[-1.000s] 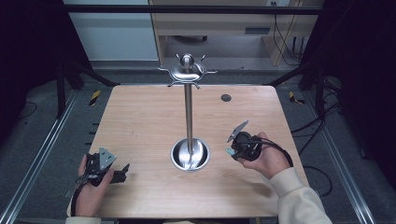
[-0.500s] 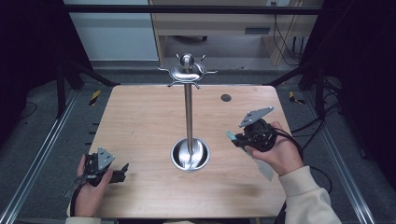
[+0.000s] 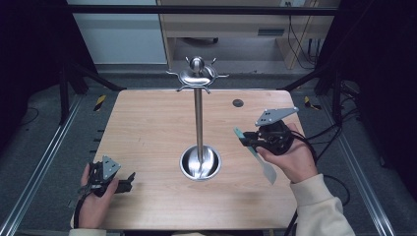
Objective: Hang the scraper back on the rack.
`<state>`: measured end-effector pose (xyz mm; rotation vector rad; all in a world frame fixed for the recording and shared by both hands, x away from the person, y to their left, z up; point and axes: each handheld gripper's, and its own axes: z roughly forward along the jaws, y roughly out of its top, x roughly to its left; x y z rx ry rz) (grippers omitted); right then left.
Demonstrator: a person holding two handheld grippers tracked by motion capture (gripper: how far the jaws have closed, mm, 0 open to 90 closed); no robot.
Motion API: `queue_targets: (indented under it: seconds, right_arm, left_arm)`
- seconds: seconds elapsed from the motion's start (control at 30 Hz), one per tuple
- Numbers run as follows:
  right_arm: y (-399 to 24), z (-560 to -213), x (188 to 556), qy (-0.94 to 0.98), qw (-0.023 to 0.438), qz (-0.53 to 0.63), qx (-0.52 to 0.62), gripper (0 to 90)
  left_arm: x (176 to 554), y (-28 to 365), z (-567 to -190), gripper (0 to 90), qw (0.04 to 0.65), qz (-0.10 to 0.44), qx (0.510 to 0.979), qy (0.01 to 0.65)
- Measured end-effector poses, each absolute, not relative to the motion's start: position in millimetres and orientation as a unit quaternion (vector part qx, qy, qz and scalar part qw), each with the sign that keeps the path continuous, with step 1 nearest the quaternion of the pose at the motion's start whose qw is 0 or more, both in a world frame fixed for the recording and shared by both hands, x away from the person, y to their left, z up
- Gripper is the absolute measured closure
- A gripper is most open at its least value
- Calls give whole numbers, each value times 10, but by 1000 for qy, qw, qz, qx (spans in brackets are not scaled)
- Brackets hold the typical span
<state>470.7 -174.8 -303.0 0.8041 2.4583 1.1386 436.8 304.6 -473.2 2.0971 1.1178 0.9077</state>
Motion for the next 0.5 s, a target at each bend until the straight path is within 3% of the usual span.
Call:
queue_targets:
  seconds: [0.5]
  right_arm:
    - [-1721,-2934,4688,841,159,435,281,743]
  left_arm:
    - [4367,3048,-4728,31,297,341,787,419]
